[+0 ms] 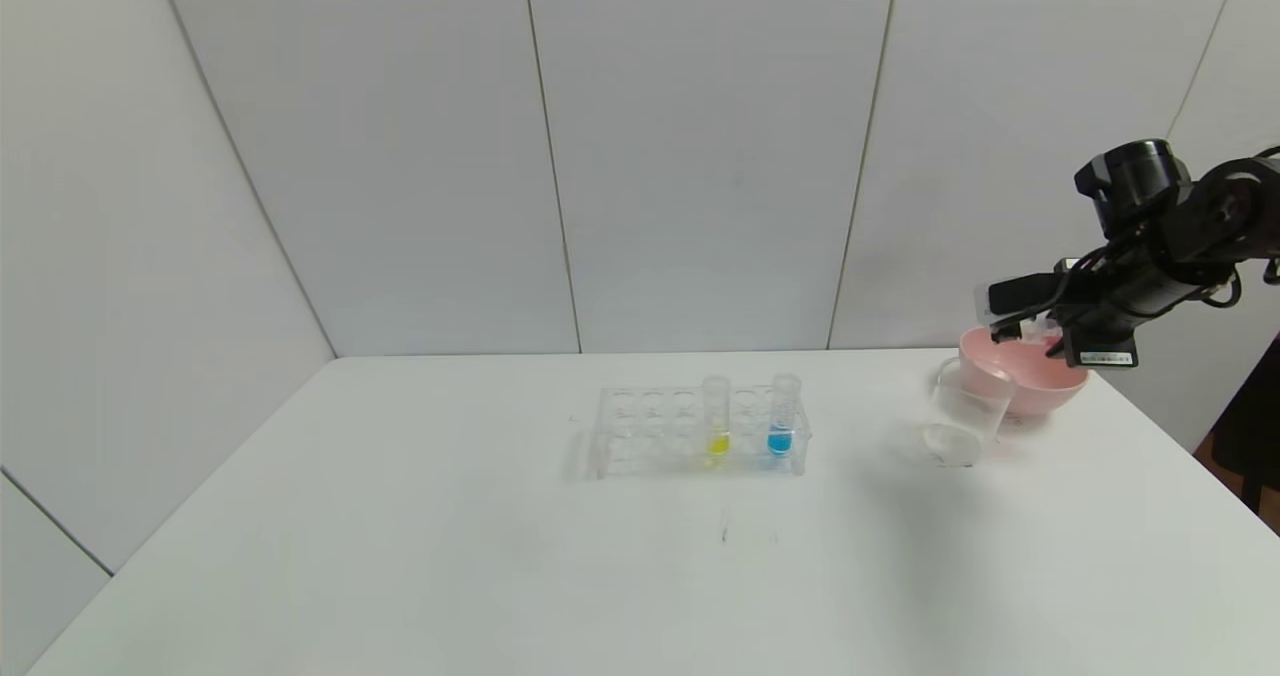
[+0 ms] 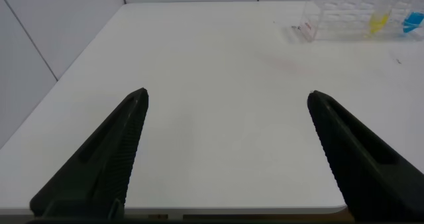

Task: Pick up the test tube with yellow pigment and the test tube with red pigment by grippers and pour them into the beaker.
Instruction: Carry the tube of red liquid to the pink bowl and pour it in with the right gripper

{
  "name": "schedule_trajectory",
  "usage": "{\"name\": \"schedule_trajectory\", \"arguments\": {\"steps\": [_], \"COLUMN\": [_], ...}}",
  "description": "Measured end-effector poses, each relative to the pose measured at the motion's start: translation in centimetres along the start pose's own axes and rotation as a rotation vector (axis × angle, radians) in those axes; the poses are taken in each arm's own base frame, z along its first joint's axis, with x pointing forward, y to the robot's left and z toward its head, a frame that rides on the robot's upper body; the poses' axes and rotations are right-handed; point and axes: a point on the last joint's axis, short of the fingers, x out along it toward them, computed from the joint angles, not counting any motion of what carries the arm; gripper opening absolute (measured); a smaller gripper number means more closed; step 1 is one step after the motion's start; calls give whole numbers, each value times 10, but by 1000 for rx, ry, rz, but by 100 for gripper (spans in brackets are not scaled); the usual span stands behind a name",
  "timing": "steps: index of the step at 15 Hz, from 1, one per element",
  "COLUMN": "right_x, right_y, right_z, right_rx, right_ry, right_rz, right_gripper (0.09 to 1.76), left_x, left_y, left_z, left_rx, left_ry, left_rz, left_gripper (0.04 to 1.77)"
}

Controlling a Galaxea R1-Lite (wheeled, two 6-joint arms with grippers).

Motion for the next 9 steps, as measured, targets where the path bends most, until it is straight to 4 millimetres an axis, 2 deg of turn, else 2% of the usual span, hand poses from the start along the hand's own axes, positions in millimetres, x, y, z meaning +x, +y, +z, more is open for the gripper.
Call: {"name": "schedule_trajectory", "arguments": {"steps": [9], "right_x": [-1], "right_y": [2], "right_z": [20], "right_rx": [-37], "right_ry": [79], "right_rz": [-18], "right_gripper": [52], "left_x": [0], "left_y": [0], "left_z": [0], "left_rx": [0], "left_ry": [0], "left_rz": [0], "left_gripper": [172]}}
